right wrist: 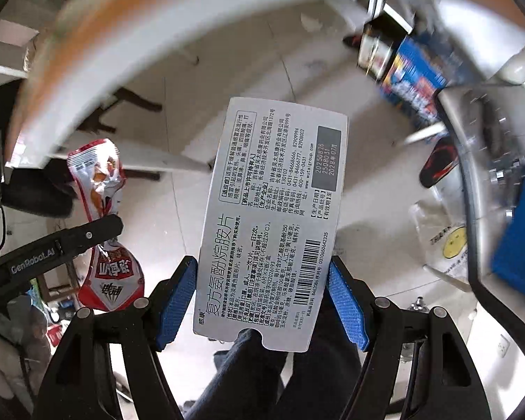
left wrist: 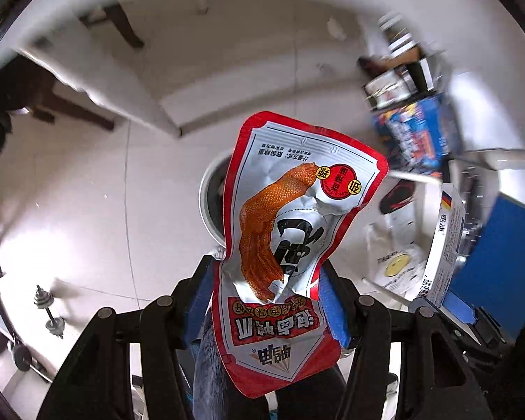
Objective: Collect trash
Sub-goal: 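Carry wrapper and leaflet over the white bin and open both tools to drop them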
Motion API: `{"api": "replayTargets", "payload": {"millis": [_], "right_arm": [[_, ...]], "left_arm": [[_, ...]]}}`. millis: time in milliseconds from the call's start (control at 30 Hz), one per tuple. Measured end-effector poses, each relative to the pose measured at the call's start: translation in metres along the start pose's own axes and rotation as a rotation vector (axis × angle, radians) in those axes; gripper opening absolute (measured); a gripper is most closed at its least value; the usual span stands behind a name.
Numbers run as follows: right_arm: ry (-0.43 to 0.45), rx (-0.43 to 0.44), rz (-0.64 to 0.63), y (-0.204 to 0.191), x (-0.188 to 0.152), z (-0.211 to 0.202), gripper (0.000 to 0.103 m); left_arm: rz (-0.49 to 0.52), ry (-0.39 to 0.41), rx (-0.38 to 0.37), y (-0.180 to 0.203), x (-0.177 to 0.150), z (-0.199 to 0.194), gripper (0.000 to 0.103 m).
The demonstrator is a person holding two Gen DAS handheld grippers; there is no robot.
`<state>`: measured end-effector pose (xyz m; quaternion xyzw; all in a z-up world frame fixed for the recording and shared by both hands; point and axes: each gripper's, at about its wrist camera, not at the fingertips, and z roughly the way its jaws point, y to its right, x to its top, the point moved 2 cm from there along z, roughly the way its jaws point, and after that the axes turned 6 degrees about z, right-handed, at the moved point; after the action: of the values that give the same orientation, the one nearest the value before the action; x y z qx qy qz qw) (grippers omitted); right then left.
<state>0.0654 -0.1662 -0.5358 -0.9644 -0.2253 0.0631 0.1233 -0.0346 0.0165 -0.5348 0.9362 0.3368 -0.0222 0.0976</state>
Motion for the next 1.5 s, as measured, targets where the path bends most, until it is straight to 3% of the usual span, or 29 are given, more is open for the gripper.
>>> {"api": "replayTargets", "payload": {"millis": [133,333,533,667,700,733,767,833,1133,1500], "right_arm": [[-0.046,0.004,0.001,0.014,0.007,0.079,0.076],[-0.089,0.007,0.0,0.028,0.022,0.184,0.076],[-0.142,0.02,0.012,0.036,0.027,0.25,0.076],[-0.199,0.082,0.009,0.036,0.028,0.274,0.078],[-0.211,0.105,0.014,0.038,0.029,0.279,0.082],[-0.22,0.113,0.013,0.039,0.029,0.284,0.097],[-0.228,0.12,0.019,0.041,0.029,0.286,0.103],[-0.228,0.127,0.024,0.043,0.025,0.287,0.103],[-0.181,-0.007,-0.003,0.042,0.019,0.252,0.103],[-0.097,-0.107,-0.043,0.007,-0.003,0.143,0.103]], "left_arm": [[-0.021,-0.056,0.014,-0.014,0.017,0.08,0.054],[-0.066,-0.107,0.026,-0.03,0.037,0.156,0.054],[-0.056,-0.163,0.022,-0.037,0.04,0.194,0.059],[-0.09,-0.187,-0.02,-0.044,0.033,0.199,0.065],[-0.093,-0.184,-0.017,-0.046,0.032,0.198,0.069],[-0.097,-0.175,-0.012,-0.048,0.031,0.195,0.08],[-0.103,-0.169,-0.003,-0.05,0.03,0.192,0.095],[-0.103,-0.16,0.028,-0.055,0.027,0.185,0.103],[-0.064,-0.074,0.183,-0.063,0.002,0.132,0.103],[-0.044,-0.011,0.181,-0.038,-0.038,0.041,0.103]]}}
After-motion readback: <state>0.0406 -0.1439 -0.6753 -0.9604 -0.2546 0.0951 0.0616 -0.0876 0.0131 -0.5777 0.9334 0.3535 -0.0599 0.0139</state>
